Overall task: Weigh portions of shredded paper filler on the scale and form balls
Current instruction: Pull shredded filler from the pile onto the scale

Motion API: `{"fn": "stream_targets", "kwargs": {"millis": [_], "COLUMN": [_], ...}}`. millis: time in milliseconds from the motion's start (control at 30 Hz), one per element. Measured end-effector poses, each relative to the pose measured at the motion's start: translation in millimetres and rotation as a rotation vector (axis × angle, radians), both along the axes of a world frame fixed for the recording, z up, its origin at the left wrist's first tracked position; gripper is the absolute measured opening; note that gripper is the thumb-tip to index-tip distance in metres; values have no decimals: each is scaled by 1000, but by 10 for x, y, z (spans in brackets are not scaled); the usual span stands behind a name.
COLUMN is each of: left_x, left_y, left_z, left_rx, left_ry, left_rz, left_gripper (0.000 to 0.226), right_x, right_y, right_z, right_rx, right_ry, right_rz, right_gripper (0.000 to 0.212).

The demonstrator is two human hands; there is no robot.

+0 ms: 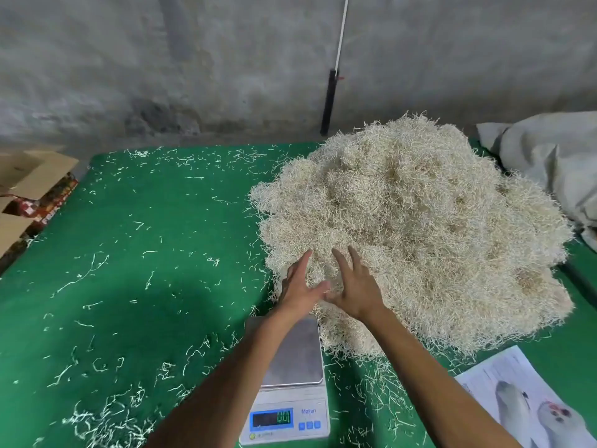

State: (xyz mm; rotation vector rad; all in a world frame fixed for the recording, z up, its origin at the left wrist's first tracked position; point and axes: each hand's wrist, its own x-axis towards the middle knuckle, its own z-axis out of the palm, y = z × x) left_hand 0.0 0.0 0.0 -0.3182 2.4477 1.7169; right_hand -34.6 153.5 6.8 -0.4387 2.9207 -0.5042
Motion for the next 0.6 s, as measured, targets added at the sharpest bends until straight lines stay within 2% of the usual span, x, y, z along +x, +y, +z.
{"fn": "stream_targets", "kwargs": {"millis": [133, 233, 333, 433, 500, 600], "left_x": [-201, -172, -131, -64, -31, 7], "left_y": [57, 83, 110, 91, 46, -33], "left_z": [-104, -256, -316, -303, -274, -117], "left_rx": [-19, -43, -52, -22, 41, 150], "left_ry": [-213, -188, -108, -35, -1, 45], "left_rz": [19, 44, 117, 184, 237, 331], "left_gripper": [86, 64, 44, 34, 26, 18], "right_x": [-170, -152, -107, -95, -110, -172], "right_y": [-80, -49, -55, -34, -1, -23], "right_z": [-259, -468, -510, -512, -441, -179], "right_rx": [221, 331, 379, 321, 256, 11], "right_ry": [-106, -58, 66, 158, 205, 294], "right_rz": [72, 135, 160, 174, 171, 147], "right_gripper": [114, 99, 68, 45, 43, 45]}}
